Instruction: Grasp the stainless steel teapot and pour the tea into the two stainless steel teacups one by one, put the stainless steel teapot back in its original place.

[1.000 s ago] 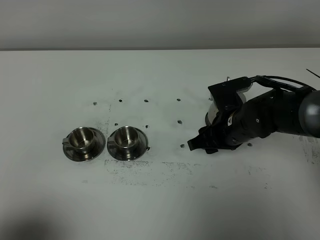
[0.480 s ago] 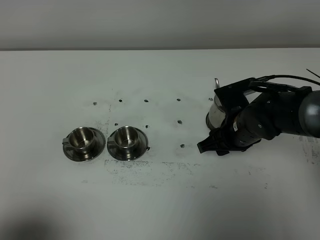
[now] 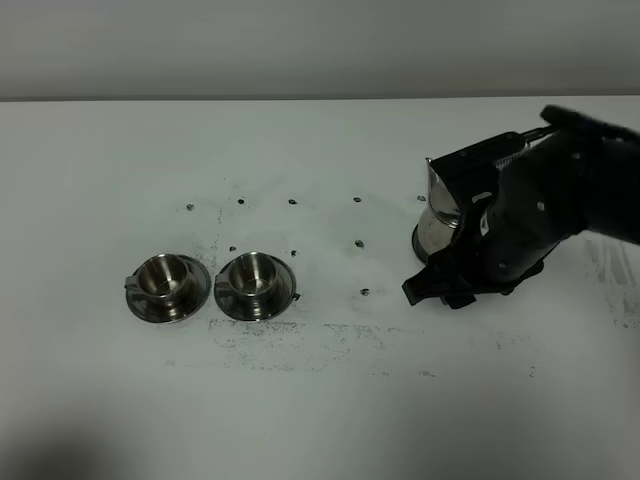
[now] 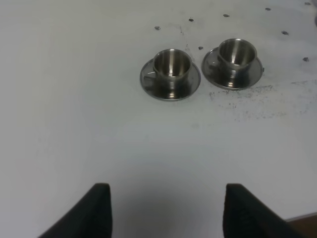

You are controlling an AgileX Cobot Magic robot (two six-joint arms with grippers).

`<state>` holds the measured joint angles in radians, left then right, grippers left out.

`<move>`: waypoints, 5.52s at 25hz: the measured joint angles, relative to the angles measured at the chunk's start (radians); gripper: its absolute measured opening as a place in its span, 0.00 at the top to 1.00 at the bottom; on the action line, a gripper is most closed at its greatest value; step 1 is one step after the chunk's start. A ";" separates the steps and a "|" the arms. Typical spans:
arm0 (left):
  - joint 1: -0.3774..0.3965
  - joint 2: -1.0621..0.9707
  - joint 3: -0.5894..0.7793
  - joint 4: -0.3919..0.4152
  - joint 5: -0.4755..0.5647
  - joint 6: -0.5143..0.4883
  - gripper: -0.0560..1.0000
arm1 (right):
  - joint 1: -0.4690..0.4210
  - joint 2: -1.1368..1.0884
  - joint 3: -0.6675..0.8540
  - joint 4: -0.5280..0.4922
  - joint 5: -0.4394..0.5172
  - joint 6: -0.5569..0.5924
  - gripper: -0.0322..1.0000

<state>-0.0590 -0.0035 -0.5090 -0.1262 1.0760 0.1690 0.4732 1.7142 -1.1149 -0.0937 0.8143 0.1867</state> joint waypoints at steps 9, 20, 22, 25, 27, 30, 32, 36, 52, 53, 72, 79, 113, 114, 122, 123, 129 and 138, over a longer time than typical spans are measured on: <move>0.000 0.000 0.000 0.000 0.000 0.000 0.50 | -0.094 0.091 -0.261 0.022 0.194 -0.126 0.51; 0.000 0.000 0.000 0.000 0.000 0.001 0.50 | -0.135 0.216 -0.329 0.010 0.203 -0.135 0.51; 0.000 0.000 0.000 0.000 0.000 0.001 0.50 | -0.145 0.223 -0.329 0.007 0.202 -0.137 0.51; 0.000 0.000 0.000 0.000 0.000 0.001 0.50 | -0.153 0.236 -0.329 0.007 0.195 -0.148 0.51; 0.000 0.000 0.000 0.000 0.000 0.001 0.50 | -0.154 0.252 -0.332 0.007 0.190 -0.152 0.51; 0.000 0.000 0.000 0.000 0.000 0.001 0.50 | -0.157 0.274 -0.346 0.008 0.184 -0.153 0.51; 0.000 0.000 0.000 0.000 0.000 0.001 0.50 | -0.159 0.283 -0.350 0.009 0.176 -0.155 0.51; 0.000 0.000 0.000 0.000 0.000 0.001 0.50 | -0.162 0.290 -0.350 0.009 0.163 -0.156 0.51; 0.000 0.000 0.000 0.000 0.000 0.001 0.50 | -0.162 0.327 -0.350 0.011 0.151 -0.172 0.60; 0.000 0.000 0.000 0.000 0.000 0.001 0.50 | -0.162 0.327 -0.350 0.012 0.151 -0.172 0.63; 0.000 0.000 0.000 0.000 0.000 0.000 0.50 | -0.162 0.309 -0.350 0.027 0.137 -0.187 0.80; 0.000 0.000 0.000 0.000 0.000 0.000 0.50 | -0.151 0.189 -0.350 0.027 0.162 -0.254 0.80; 0.000 0.000 0.000 0.000 0.000 0.001 0.50 | 0.192 0.534 -0.940 -0.104 0.182 -1.309 0.80; 0.000 0.000 0.000 0.000 0.000 0.001 0.50 | 0.197 0.544 -0.949 -0.111 0.175 -1.317 0.80; 0.000 0.000 0.000 0.000 0.000 0.001 0.50 | 0.233 0.563 -0.958 -0.155 0.117 -1.385 0.80; 0.000 0.000 0.000 0.000 0.000 0.001 0.50 | 0.236 0.565 -0.958 -0.168 0.104 -1.388 0.80; 0.000 0.000 0.000 0.000 0.000 0.001 0.50 | 0.247 0.597 -0.963 -0.244 0.070 -1.395 0.80; 0.000 0.000 0.000 0.000 0.000 0.001 0.50 | 0.286 0.635 -0.963 -0.317 0.054 -1.412 0.80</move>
<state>-0.0590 -0.0035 -0.5090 -0.1262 1.0763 0.1697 0.7592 2.3488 -2.0781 -0.4111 0.8682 -1.2253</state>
